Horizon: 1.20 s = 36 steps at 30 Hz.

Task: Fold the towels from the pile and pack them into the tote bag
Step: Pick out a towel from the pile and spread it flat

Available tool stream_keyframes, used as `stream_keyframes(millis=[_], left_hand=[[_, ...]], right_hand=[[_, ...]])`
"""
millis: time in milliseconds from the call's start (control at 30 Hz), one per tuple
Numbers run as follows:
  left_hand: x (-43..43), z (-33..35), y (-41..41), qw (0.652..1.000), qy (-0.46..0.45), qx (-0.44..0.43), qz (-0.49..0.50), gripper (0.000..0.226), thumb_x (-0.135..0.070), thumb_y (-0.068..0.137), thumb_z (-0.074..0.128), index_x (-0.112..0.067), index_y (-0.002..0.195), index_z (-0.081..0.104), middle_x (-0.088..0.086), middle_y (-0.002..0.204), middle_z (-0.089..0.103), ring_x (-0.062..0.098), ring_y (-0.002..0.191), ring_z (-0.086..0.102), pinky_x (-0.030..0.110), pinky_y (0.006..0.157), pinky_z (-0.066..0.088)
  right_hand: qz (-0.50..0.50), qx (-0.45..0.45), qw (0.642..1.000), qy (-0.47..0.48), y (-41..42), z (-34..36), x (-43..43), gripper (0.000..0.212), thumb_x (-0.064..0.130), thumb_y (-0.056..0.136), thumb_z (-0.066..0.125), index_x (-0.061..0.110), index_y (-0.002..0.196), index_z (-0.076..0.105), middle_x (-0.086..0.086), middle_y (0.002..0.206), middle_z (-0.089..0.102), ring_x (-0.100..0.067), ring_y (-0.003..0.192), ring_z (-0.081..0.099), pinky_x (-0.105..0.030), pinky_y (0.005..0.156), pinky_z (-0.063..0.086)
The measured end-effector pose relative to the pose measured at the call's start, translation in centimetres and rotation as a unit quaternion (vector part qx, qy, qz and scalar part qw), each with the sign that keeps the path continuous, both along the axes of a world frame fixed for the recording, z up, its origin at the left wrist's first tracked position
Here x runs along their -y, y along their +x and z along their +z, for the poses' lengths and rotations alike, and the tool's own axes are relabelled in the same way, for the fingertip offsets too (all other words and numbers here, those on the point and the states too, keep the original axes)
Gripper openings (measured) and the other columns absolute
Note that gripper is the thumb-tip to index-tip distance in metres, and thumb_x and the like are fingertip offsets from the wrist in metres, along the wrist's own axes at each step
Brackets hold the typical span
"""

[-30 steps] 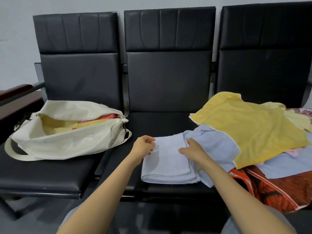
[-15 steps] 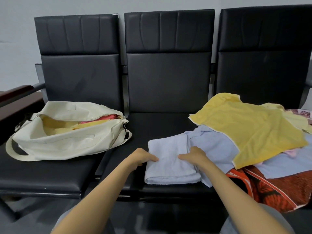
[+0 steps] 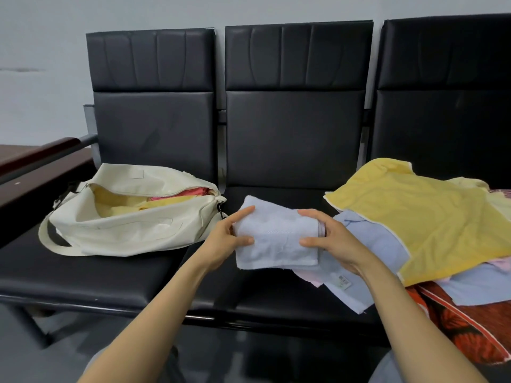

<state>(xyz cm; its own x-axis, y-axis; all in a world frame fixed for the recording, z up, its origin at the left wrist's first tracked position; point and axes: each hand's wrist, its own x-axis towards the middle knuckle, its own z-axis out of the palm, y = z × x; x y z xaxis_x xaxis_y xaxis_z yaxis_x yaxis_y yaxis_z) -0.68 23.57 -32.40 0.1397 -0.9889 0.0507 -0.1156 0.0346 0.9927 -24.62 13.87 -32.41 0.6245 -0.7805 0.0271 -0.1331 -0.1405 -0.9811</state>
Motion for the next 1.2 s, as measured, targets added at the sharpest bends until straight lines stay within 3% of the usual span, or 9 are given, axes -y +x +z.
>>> stream_keyframes(millis=[100,233,467,567,633,733,900,1067,1200], left_hand=[[-0.6,0.2,1.1,0.999,0.000,0.048,0.013,0.070,0.002,0.075,0.076,-0.047,0.120,0.056,-0.002,0.137,0.047,0.014,0.124,0.048,0.035,0.105,0.045],[-1.5,0.3,1.9,0.962,0.011,0.267,0.057,0.076,-0.008,0.075,0.076,-0.037,0.138,0.044,0.002,0.125,0.044,0.015,0.115,0.045,0.014,0.089,0.039],[-1.9,1.7,3.5,0.893,-0.026,0.424,0.151,0.064,-0.008,0.085,0.062,-0.015,0.144,0.038,0.007,0.136,0.041,0.024,0.124,0.043,0.021,0.097,0.035],[-2.0,3.7,6.3,0.832,-0.058,0.527,0.165,0.042,-0.015,0.081,0.066,-0.010,0.121,0.058,0.006,0.105,0.052,0.023,0.096,0.052,0.025,0.071,0.036],[-2.3,5.0,9.1,0.830,-0.085,0.520,0.182,0.034,-0.020,0.071,0.074,-0.006,0.101,0.065,0.004,0.094,0.047,0.021,0.082,0.048,0.024,0.065,0.032],[-2.9,6.7,13.2,0.880,-0.098,0.414,0.212,0.040,-0.033,0.058,0.068,-0.011,0.091,0.063,-0.001,0.097,0.052,0.009,0.081,0.051,0.011,0.066,0.040],[-2.6,6.7,20.3,0.926,-0.020,0.288,0.244,0.040,-0.033,0.065,0.066,-0.013,0.098,0.053,-0.003,0.084,0.062,0.012,0.076,0.056,0.030,0.065,0.046],[-0.9,6.2,26.3,0.911,-0.064,0.262,0.313,0.028,-0.011,0.082,0.069,-0.011,0.106,0.055,-0.003,0.097,0.062,0.004,0.084,0.056,0.012,0.062,0.044],[-0.7,3.5,28.2,0.874,0.047,0.351,0.334,0.034,-0.043,0.085,0.056,-0.022,0.110,0.047,-0.002,0.096,0.064,0.021,0.088,0.061,0.035,0.066,0.047]], right_hand=[[-0.006,-0.014,0.999,-0.052,0.9,0.1,-0.6,0.051,0.009,0.082,0.072,0.037,0.122,0.056,0.015,0.129,0.048,-0.011,0.118,0.050,-0.032,0.093,0.053],[-0.002,-0.058,0.994,-0.090,2.3,0.0,-1.5,0.054,0.007,0.082,0.070,0.039,0.121,0.049,0.020,0.119,0.049,-0.004,0.108,0.052,-0.015,0.076,0.048],[-0.070,-0.205,0.929,-0.299,7.4,0.9,-1.0,0.061,0.011,0.083,0.071,0.014,0.138,0.045,-0.005,0.134,0.048,-0.020,0.123,0.045,-0.026,0.100,0.034],[-0.080,-0.244,0.887,-0.385,10.0,2.7,-0.4,0.050,0.013,0.087,0.064,0.016,0.133,0.047,-0.004,0.130,0.048,-0.021,0.121,0.044,-0.030,0.097,0.036],[-0.089,-0.263,0.869,-0.410,12.1,4.1,-0.1,0.041,0.017,0.087,0.063,0.021,0.125,0.051,0.002,0.114,0.045,-0.018,0.109,0.048,-0.030,0.085,0.043],[-0.083,-0.200,0.922,-0.320,16.0,5.5,0.9,0.031,0.024,0.081,0.068,0.024,0.111,0.058,0.011,0.106,0.036,-0.011,0.092,0.051,-0.030,0.076,0.051],[-0.021,-0.149,0.936,-0.318,24.4,6.3,2.7,0.023,0.023,0.081,0.064,0.020,0.104,0.057,0.005,0.110,0.047,-0.018,0.089,0.057,-0.040,0.079,0.053],[-0.004,-0.095,0.937,-0.335,31.9,5.5,4.1,0.021,0.024,0.090,0.052,0.022,0.111,0.049,-0.002,0.103,0.053,-0.026,0.089,0.055,-0.041,0.074,0.050],[0.024,-0.174,0.929,-0.327,34.9,3.3,4.9,0.024,0.041,0.092,0.040,0.032,0.113,0.037,-0.003,0.104,0.054,-0.032,0.089,0.057,-0.048,0.075,0.051]])
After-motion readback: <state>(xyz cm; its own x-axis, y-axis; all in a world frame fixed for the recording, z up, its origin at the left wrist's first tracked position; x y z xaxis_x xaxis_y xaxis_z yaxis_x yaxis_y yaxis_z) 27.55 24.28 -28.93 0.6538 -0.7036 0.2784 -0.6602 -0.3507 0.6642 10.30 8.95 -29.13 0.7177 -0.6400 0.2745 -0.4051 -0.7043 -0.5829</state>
